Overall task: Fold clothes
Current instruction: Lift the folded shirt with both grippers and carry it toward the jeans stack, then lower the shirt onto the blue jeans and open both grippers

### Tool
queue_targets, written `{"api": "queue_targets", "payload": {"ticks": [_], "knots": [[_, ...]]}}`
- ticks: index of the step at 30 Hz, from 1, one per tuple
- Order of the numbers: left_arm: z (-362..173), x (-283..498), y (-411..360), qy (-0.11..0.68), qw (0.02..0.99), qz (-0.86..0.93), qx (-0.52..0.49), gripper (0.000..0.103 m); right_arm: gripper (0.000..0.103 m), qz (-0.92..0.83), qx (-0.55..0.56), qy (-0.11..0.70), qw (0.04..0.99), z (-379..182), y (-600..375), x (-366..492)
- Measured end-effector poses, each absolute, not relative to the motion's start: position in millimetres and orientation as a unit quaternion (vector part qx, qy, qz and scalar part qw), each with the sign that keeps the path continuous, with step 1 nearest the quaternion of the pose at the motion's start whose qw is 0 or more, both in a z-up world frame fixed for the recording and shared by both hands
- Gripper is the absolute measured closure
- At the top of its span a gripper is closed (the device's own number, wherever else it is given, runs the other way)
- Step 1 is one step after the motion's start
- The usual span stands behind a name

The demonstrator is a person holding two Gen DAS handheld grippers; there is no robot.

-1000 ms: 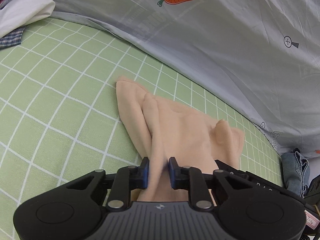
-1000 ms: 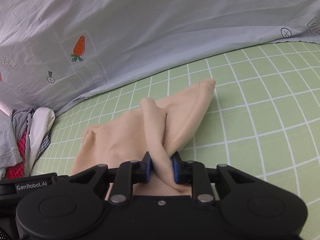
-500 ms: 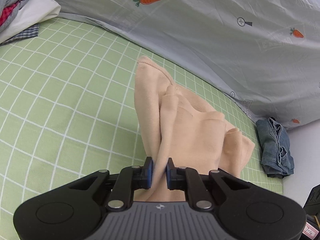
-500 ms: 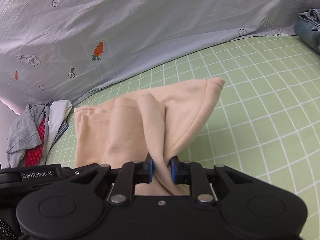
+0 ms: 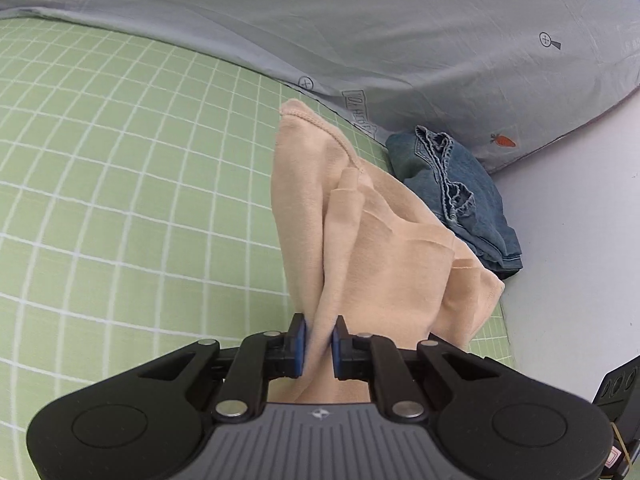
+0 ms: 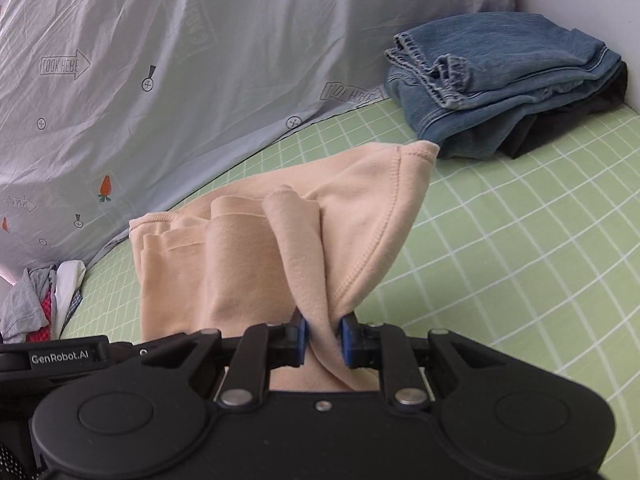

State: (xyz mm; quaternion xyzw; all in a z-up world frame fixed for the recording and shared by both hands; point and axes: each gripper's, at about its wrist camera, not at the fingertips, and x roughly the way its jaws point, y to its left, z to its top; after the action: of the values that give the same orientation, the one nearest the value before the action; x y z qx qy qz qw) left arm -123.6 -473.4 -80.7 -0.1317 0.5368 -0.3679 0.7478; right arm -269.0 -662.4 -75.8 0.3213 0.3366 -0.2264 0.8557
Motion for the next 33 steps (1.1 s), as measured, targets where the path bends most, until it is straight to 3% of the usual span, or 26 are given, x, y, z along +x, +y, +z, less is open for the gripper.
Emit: {"api": "queue_targets", "payload": {"ticks": [9, 20, 26, 27, 29, 33], "knots": [[-60.6, -183.8, -652.1, 0.531, 0.731, -0.41, -0.126, 0.09, 0.085, -0.252, 0.278, 0.318, 0.871, -42.5, -831.8, -345.4], [-24.9, -111.7, -819.0, 0.465, 0.755, -0.437, -0.151, 0.09, 0.085, -0.265, 0.264, 0.212, 0.903, -0.9, -1006.0, -290.2], [-76.4, -46.2, -876.2, 0.473, 0.788, -0.376, -0.119, 0.087, 0.082, -0.291, 0.267, 0.24, 0.887, -63.2, -1079.5, -213.0], [-87.2, -40.4, -877.7, 0.478, 0.785, -0.374, -0.121, 0.08, 0.08, -0.295, 0.265, 0.251, 0.883, -77.8, -1084.8, -204.8], [-97.8, -37.4, -874.4, 0.474, 0.781, -0.386, -0.128, 0.076, 0.072, -0.3, 0.255, 0.267, 0.88, -105.0, -1091.4, -192.0], [-104.0, -36.7, -869.2, 0.46, 0.781, -0.405, -0.122, 0.074, 0.069, -0.3, 0.253, 0.248, 0.886, -114.4, -1089.6, -194.4]]}}
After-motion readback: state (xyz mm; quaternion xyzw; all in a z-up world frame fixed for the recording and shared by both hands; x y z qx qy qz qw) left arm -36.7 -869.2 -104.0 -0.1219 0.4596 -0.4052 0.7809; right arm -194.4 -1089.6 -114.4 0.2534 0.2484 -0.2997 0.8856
